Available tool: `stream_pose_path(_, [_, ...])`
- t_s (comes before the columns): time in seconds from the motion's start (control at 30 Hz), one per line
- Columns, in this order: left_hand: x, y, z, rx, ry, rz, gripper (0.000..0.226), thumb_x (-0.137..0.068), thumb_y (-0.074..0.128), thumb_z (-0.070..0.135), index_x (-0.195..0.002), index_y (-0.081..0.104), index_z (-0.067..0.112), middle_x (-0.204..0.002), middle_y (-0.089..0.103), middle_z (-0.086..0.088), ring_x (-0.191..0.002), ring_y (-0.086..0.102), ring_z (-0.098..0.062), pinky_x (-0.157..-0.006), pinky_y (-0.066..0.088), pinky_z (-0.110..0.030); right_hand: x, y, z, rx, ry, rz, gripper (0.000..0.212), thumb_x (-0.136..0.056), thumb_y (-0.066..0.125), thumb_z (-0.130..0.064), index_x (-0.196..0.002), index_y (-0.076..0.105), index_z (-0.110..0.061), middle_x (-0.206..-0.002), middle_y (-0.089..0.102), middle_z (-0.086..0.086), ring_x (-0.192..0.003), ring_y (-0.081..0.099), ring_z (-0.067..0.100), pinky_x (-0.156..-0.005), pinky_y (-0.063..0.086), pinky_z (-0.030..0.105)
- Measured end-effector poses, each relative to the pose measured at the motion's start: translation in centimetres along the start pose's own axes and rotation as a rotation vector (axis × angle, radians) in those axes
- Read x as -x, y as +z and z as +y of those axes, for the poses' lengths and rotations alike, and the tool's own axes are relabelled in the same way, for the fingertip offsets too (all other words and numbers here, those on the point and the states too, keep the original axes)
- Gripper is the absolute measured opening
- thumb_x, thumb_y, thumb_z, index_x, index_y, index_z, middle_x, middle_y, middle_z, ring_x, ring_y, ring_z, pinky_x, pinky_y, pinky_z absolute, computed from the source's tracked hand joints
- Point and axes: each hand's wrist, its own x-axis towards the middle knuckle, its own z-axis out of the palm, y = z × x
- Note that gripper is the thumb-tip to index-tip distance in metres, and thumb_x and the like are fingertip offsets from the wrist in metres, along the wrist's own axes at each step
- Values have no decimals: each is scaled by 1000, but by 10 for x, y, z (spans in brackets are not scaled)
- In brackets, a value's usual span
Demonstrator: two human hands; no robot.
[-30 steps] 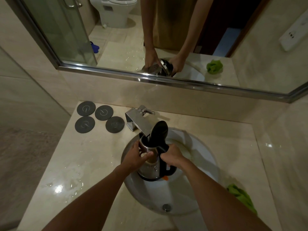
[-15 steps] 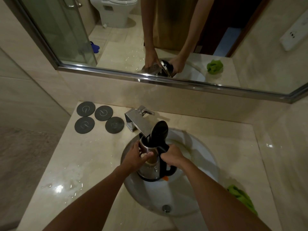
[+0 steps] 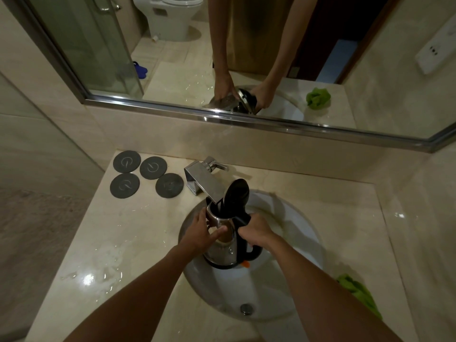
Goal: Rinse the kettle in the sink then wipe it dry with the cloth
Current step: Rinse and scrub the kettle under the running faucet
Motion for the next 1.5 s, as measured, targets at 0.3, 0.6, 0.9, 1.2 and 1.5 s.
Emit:
stream_pose_path(0.3, [2,0,4,70,5,11,95,-74,73,49,-148,21,18,-151,27,-9,-129,44,-23,-103,43,-37,-2,1,1,11,-16,10,9,-77,62,-9,-84,59,-14,-70,61,6,-58,59,21,-50,44,26])
stream_pose_path(0.6, [2,-3,7,96,-19,20,97,-72,76,46,-147,23,14,-149,33,-10,-129,45,-23,-103,43,-35,-4,2,3,-7,-19,21,8,-74,63,-9,-76,58,-15,-69,60,6,-64,60,24,-57,46,30])
stream_pose_path(0.9, [5,-4,12,71,-12,44,93,-75,75,44,-146,25,12,-146,34,-11,-128,45,-23,-99,43,-30,-5,1,4,-3,-27,17,7,-72,63,-10,-75,59,-15,-68,62,7,-65,62,25,-56,47,30])
stream_pose_path(1.2, [8,-4,13,89,-15,39,92,-75,75,42,-146,24,13,-148,31,-11,-130,43,-25,-102,44,-36,-6,2,5,4,-26,30,8,-75,64,-10,-77,59,-15,-71,63,8,-62,63,24,-53,47,28])
stream_pose_path(1.5, [9,-3,12,103,-15,38,95,-74,76,43,-147,23,13,-150,29,-12,-130,42,-25,-101,43,-34,-7,1,7,11,-43,20,4,-76,64,-12,-80,62,-11,-69,65,8,-56,64,21,-49,47,27])
